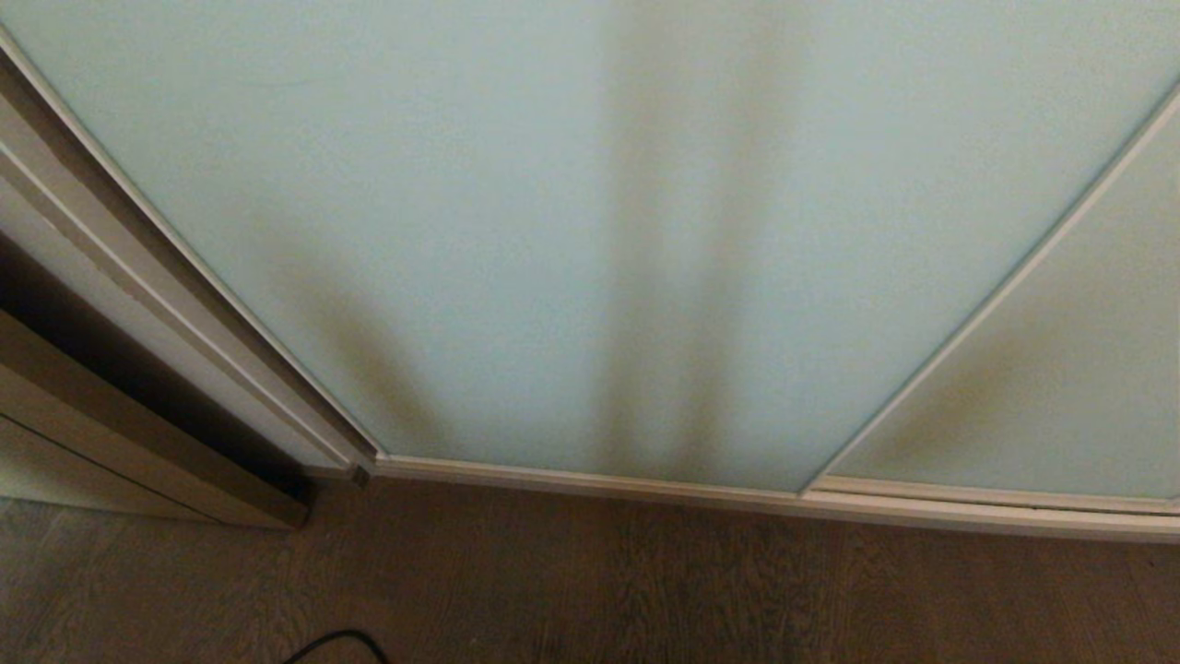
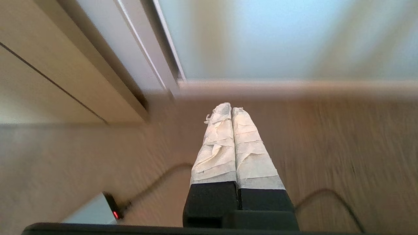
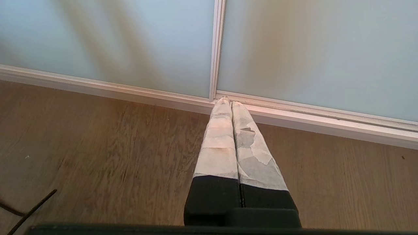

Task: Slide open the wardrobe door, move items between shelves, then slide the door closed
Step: Open the door

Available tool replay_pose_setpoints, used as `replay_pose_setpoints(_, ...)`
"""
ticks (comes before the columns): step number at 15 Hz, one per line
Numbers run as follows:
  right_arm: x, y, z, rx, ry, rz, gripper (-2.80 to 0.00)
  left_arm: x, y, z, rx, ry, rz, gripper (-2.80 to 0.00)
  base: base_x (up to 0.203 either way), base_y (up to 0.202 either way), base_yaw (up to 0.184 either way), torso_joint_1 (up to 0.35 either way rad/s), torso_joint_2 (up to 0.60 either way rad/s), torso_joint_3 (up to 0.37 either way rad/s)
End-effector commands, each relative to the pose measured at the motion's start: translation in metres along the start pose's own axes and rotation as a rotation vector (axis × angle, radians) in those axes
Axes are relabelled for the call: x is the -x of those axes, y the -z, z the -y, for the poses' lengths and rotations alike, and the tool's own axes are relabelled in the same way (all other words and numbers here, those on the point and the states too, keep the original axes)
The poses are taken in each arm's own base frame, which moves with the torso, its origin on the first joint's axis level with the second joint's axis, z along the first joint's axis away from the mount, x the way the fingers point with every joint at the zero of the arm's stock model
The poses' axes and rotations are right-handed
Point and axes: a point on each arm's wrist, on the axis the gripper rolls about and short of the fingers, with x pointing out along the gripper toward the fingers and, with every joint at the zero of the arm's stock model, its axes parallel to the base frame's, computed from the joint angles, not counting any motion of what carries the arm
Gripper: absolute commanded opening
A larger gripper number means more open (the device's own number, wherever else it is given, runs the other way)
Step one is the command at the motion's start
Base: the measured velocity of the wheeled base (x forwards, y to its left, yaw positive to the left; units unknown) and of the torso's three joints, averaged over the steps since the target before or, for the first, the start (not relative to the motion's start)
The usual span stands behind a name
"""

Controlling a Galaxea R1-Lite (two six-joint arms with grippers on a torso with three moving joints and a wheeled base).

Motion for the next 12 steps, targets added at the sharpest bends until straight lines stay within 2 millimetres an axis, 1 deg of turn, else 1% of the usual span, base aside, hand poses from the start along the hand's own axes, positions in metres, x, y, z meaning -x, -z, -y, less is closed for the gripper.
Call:
replay_pose_setpoints(1, 0.000, 0.000, 0.000, 0.001, -0.001, -0.001, -2.80, 0.010, -0.029, -0.004, -0.001, -0.040, 0.093, -2.80, 0.000, 0.000, 0.000, 0.000, 0.00, 0.000)
replay_pose_setpoints(3, 0.000, 0.000, 0.000, 0.001, -0.001, -0.001, -2.80, 0.018, -0.067, -0.009, 0.000, -0.114, 0.162, -2.80, 0.000, 0.000, 0.000, 0.000, 0.00, 0.000)
replay_pose_setpoints(4, 0.000, 0.000, 0.000, 0.001, -0.001, -0.001, -2.80, 0.016, -0.088, -0.013, 0.005, -0.173, 0.165, -2.80, 0.000, 0.000, 0.000, 0.000, 0.00, 0.000)
replay_pose_setpoints(6, 0.000, 0.000, 0.000, 0.001, -0.001, -0.001, -2.80, 0.006, -0.136, -0.021, 0.022, -0.306, 0.194, -2.80, 0.000, 0.000, 0.000, 0.000, 0.00, 0.000)
replay_pose_setpoints(8, 0.000, 0.000, 0.000, 0.001, -0.001, -0.001, -2.80, -0.011, -0.192, -0.031, 0.055, -0.446, 0.301, -2.80, 0.000, 0.000, 0.000, 0.000, 0.00, 0.000)
replay_pose_setpoints(9, 0.000, 0.000, 0.000, 0.001, -0.001, -0.001, -2.80, -0.021, -0.216, -0.035, 0.069, -0.505, 0.354, -2.80, 0.000, 0.000, 0.000, 0.000, 0.00, 0.000)
replay_pose_setpoints(10, 0.000, 0.000, 0.000, 0.001, -0.001, -0.001, -2.80, -0.032, -0.238, -0.038, 0.084, -0.563, 0.405, -2.80, 0.000, 0.000, 0.000, 0.000, 0.00, 0.000)
replay_pose_setpoints(12, 0.000, 0.000, 0.000, 0.001, -0.001, -0.001, -2.80, -0.057, -0.274, -0.045, 0.120, -0.660, 0.481, -2.80, 0.000, 0.000, 0.000, 0.000, 0.00, 0.000)
